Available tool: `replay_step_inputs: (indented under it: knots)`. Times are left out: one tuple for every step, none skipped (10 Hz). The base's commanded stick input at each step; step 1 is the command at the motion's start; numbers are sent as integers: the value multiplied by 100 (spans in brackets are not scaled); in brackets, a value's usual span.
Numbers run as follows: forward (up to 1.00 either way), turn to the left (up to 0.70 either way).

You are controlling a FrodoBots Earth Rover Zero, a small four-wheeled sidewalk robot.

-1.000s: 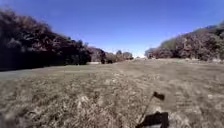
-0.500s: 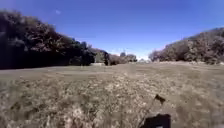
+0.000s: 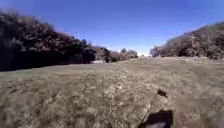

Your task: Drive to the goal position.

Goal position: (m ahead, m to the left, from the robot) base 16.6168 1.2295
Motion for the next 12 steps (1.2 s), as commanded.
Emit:
replay_step_inputs:
  knots:
    - [100, -40]
    - [100, -38]
    - [100, -16]
    - [100, 0]
    - [100, 0]
    - [100, 0]
    - [100, 0]
    - [100, 0]
    - [100, 0]
    - [100, 0]
    - [100, 0]
    - [100, 1]
